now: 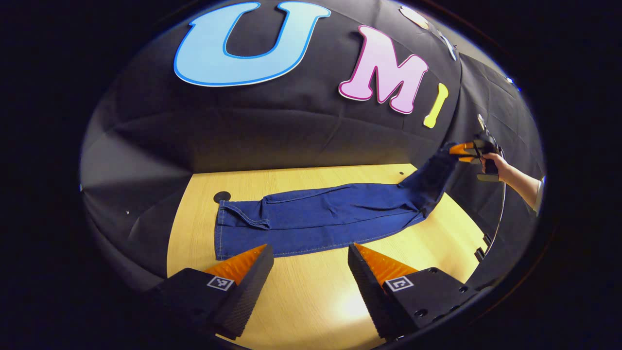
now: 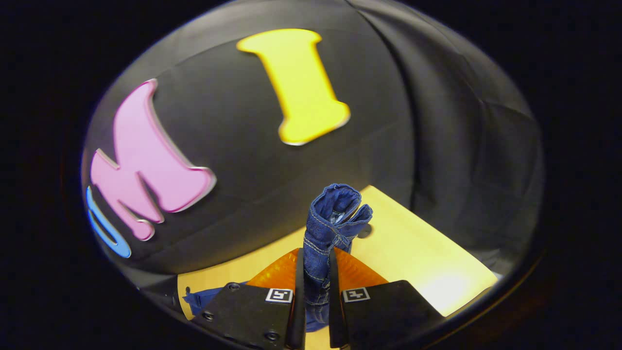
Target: Grasp the waist and the cuffs of the jeans and fold them to make the two legs overlap; first hold the waist and fold one-third of the jeans toward the cuffs, then hold the cuffs and fold the remaining one-third in the same direction to finish folding.
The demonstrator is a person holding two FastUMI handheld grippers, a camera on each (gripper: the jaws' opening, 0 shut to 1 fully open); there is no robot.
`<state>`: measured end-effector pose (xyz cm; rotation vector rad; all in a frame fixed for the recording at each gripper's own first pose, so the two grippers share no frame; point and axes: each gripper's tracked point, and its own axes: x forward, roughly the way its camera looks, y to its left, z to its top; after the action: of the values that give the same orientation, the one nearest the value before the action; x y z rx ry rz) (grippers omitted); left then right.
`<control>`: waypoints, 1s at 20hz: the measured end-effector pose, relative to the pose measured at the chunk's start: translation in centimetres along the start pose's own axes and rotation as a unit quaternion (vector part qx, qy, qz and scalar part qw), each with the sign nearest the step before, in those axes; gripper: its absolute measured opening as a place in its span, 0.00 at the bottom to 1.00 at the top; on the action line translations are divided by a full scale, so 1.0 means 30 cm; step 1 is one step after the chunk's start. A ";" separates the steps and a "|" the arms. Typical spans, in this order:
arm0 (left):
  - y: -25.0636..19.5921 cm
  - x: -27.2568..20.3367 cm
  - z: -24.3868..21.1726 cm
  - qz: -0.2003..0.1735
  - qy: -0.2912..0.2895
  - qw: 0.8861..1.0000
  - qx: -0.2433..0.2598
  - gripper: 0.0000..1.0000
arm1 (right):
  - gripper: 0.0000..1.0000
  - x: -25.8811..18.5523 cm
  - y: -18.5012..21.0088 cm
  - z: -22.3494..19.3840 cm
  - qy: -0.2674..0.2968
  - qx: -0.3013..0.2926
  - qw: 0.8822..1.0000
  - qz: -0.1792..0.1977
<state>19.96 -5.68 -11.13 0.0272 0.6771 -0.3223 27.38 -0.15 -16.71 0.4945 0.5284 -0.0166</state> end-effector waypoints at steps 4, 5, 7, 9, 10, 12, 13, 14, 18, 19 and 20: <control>-0.003 -0.009 -0.025 -0.005 0.002 0.999 -0.051 0.97 | 0.22 0.032 0.133 -0.164 0.051 -0.101 0.992 0.060; -0.005 -0.017 -0.048 -0.006 0.009 0.998 -0.064 0.97 | 0.22 0.049 0.129 -0.258 0.088 -0.109 0.988 0.070; -0.013 -0.037 -0.074 -0.002 0.016 0.996 -0.084 0.97 | 0.22 0.080 0.079 -0.440 0.150 -0.121 0.978 0.079; -0.026 -0.071 -0.091 -0.008 0.015 0.994 -0.105 0.97 | 0.22 0.071 0.009 -0.501 0.181 -0.150 0.969 0.078; -0.021 -0.080 -0.108 -0.005 0.019 0.993 -0.113 0.97 | 0.23 0.080 -0.031 -0.498 0.189 -0.160 0.966 0.078; 0.014 -0.080 -0.148 0.005 0.032 0.991 -0.130 0.97 | 0.23 0.061 -0.115 -0.471 0.193 -0.170 0.963 0.077; 0.033 -0.073 -0.165 0.010 0.037 0.990 -0.139 0.97 | 0.22 0.068 -0.140 -0.449 0.190 -0.171 0.964 0.079; 0.055 -0.059 -0.170 0.014 0.039 0.988 -0.152 0.97 | 0.27 0.041 -0.155 -0.413 0.201 -0.162 0.962 0.092; 0.160 0.024 -0.189 0.024 0.062 0.976 -0.209 0.97 | 0.90 -0.113 -0.195 -0.315 0.251 -0.138 0.943 0.168; 0.179 0.064 -0.213 0.029 0.080 0.972 -0.219 0.97 | 0.92 -0.156 -0.206 -0.270 0.242 -0.152 0.939 0.190; 0.193 0.088 -0.239 0.030 0.106 0.968 -0.227 0.97 | 0.91 -0.223 -0.225 -0.225 0.238 -0.169 0.932 0.215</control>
<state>19.26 -0.02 -18.84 -0.3593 0.9485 -0.0999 17.40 -3.75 -21.53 0.2634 0.8694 0.6198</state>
